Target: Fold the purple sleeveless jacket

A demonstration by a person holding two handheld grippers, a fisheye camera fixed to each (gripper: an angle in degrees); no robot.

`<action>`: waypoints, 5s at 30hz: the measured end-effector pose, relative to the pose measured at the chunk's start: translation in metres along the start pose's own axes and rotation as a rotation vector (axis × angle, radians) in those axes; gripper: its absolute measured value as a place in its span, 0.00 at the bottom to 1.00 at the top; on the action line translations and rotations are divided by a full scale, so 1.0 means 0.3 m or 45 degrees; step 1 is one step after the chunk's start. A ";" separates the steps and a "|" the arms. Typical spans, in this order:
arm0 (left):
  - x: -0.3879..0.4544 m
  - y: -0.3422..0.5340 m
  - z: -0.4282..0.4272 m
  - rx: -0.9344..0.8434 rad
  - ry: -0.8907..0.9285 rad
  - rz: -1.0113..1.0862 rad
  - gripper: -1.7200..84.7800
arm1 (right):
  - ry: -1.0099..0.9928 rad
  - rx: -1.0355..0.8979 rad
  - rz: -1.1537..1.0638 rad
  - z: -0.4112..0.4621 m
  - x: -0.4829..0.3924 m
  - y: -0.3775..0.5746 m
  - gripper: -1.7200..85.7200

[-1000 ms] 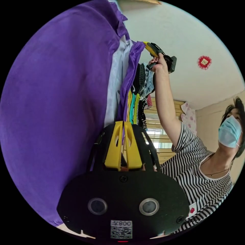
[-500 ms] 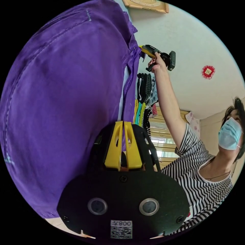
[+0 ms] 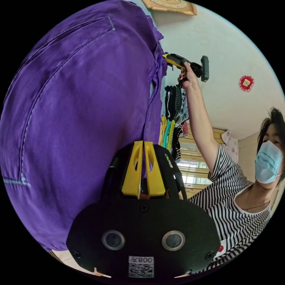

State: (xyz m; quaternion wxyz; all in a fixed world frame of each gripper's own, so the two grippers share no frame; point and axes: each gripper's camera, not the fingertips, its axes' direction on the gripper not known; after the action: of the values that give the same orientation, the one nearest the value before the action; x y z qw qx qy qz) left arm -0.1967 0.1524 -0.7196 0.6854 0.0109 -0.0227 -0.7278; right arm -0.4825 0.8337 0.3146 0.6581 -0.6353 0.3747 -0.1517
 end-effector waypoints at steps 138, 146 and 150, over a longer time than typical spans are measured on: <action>1.079 0.105 -0.016 0.032 -1.044 0.544 0.07 | -0.686 -0.003 -0.177 -0.704 -0.457 1.692 0.04; 1.115 0.299 0.434 -0.415 -1.221 0.901 0.07 | -0.530 -0.088 -0.377 -0.707 -0.553 1.869 0.09; 1.129 0.338 0.465 -0.398 -1.256 0.864 0.04 | -0.518 -0.064 -0.391 -0.701 -0.539 1.919 0.05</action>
State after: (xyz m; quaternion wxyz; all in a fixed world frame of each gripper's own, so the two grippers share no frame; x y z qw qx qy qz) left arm -0.1225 -0.1893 -0.5704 0.7809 -0.4351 -0.2322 -0.3834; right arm -0.8948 0.8754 -0.1651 0.6732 -0.7182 0.1374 -0.1097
